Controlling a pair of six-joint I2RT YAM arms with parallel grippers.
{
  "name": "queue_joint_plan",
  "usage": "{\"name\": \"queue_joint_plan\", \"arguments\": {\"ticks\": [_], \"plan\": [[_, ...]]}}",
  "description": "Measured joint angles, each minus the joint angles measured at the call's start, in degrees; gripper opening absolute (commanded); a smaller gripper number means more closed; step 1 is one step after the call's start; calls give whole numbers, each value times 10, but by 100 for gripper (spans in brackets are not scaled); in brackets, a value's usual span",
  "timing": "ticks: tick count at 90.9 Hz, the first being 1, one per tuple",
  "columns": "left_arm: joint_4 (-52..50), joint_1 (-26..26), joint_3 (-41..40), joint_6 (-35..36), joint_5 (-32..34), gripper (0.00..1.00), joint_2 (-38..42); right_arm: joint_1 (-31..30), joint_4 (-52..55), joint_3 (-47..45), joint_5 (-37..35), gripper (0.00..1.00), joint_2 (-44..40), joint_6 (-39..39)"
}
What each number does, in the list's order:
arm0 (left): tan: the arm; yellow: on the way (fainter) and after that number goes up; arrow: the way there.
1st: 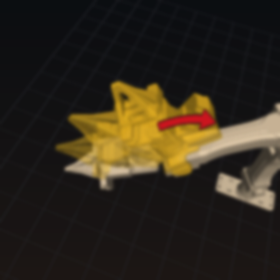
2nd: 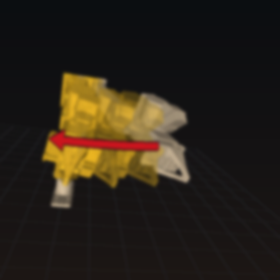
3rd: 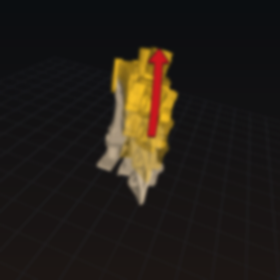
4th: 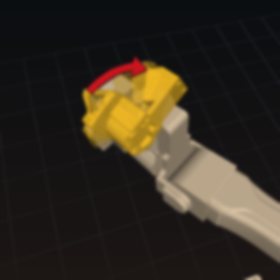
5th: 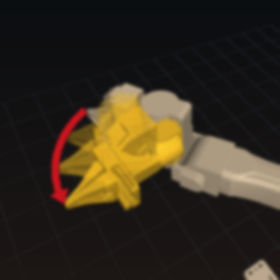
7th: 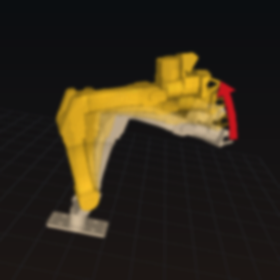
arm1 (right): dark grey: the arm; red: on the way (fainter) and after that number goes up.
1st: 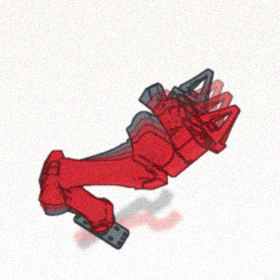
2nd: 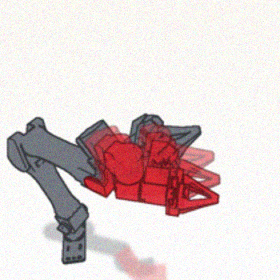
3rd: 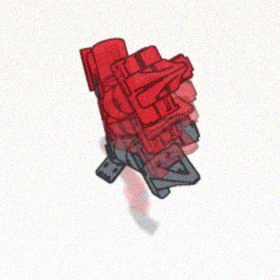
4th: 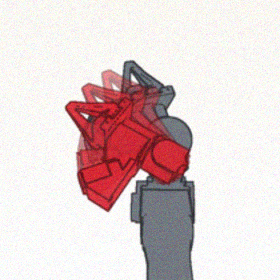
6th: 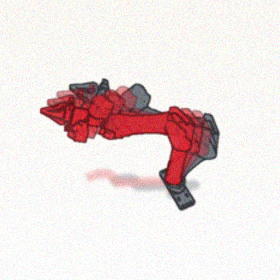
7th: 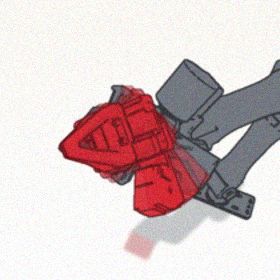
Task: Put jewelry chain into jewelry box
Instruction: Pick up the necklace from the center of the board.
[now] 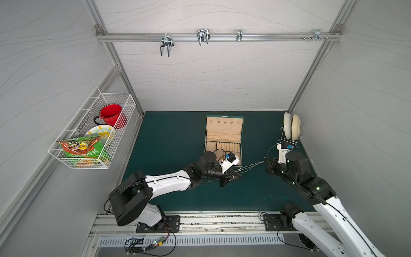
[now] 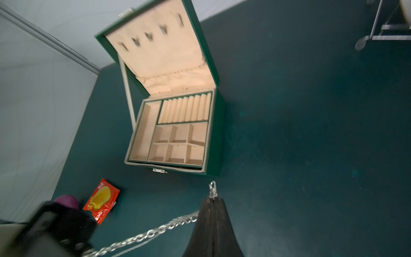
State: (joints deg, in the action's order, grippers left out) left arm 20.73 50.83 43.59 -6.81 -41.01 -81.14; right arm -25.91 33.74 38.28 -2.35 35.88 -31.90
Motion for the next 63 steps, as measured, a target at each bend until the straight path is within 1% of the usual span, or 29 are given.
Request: {"name": "queue_joint_plan", "arguments": {"ticks": [13, 18, 24, 32, 40, 49, 59, 63], "plan": [[-174, -16, 100, 0, -33, 0, 8, 6, -103, -105, 93, 0, 2, -40], [-240, -19, 130, -3, -46, 0, 3, 6, -144, -134, 116, 0, 2, -52], [-307, -21, 156, -5, -59, 0, -3, 6, -177, -156, 132, 0, 2, -61], [-372, -23, 170, -4, -65, 0, -4, 6, -196, -165, 135, 0, -1, -63], [-423, -24, 177, -2, -63, 0, -4, 6, -200, -165, 122, 0, -5, -64], [-457, -24, 178, -3, -64, 0, -6, 6, -209, -167, 118, 0, -4, -63], [-476, -24, 191, -10, -69, 0, -16, 6, -258, -194, 141, 0, 15, -63], [-480, -24, 197, -15, -70, 0, -21, 4, -276, -208, 154, 3, 23, -63]]}}
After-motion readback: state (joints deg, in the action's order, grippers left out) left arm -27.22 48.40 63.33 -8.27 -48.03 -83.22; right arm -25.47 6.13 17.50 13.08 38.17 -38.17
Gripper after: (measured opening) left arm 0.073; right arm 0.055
